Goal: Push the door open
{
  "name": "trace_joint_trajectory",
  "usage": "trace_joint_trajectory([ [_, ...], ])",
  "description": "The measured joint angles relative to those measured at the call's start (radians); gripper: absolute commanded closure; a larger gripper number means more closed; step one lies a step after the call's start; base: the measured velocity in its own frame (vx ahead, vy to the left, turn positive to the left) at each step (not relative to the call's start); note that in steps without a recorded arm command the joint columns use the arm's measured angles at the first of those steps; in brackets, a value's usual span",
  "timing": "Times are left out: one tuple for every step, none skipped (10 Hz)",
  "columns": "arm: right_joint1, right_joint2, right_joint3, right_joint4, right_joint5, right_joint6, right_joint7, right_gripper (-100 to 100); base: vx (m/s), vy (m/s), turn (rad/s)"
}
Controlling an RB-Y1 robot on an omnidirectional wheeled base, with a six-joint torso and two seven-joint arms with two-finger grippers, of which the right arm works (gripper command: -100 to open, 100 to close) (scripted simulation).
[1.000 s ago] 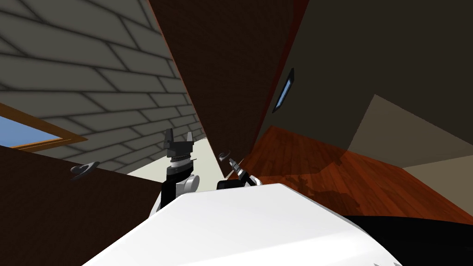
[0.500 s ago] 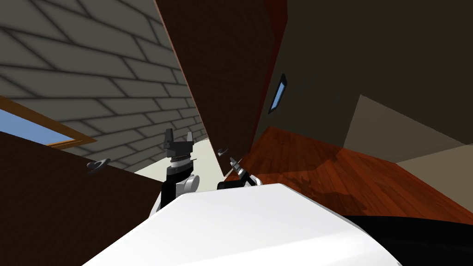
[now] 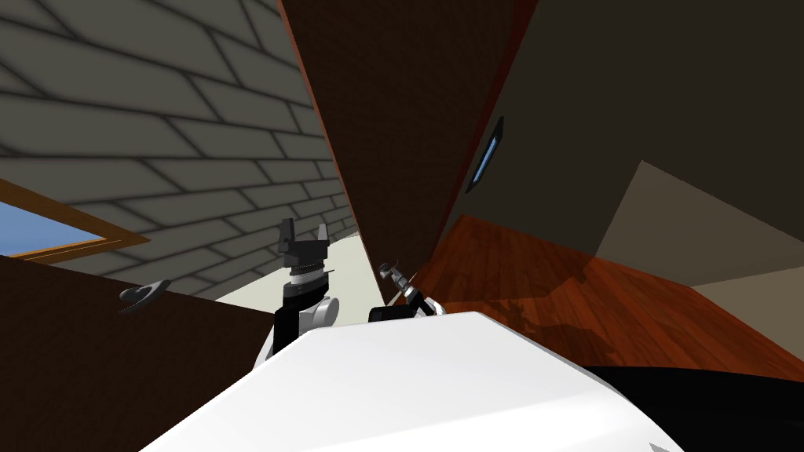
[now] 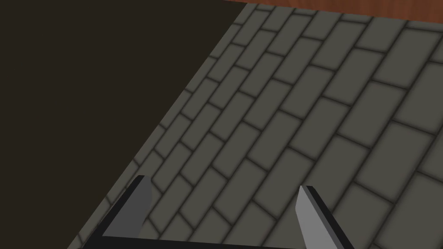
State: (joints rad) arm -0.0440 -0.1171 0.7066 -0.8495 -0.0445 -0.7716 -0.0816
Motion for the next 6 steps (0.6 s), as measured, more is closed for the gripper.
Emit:
trace_joint_trajectory([
  [0.000,0.003,-0.003,0.005,0.000,-0.003,0.002,-100,0.072,0.053,0.023],
  [-0.001,0.004,-0.003,0.005,0.000,-0.004,0.003,100,-0.010,-0.005,-0.022],
  [-0.001,0.003,-0.003,0.005,0.000,-0.004,0.002,100,-0.024,-0.020,0.002],
  [-0.003,0.004,-0.004,0.004,0.000,-0.003,0.002,100,-0.019,-0.017,0.004],
  [-0.002,0.003,-0.004,0.005,0.000,-0.002,0.003,100,-0.013,-0.012,-0.005],
  [-0.001,0.002,-0.003,0.006,0.000,-0.001,0.003,100,-0.008,-0.006,-0.004],
])
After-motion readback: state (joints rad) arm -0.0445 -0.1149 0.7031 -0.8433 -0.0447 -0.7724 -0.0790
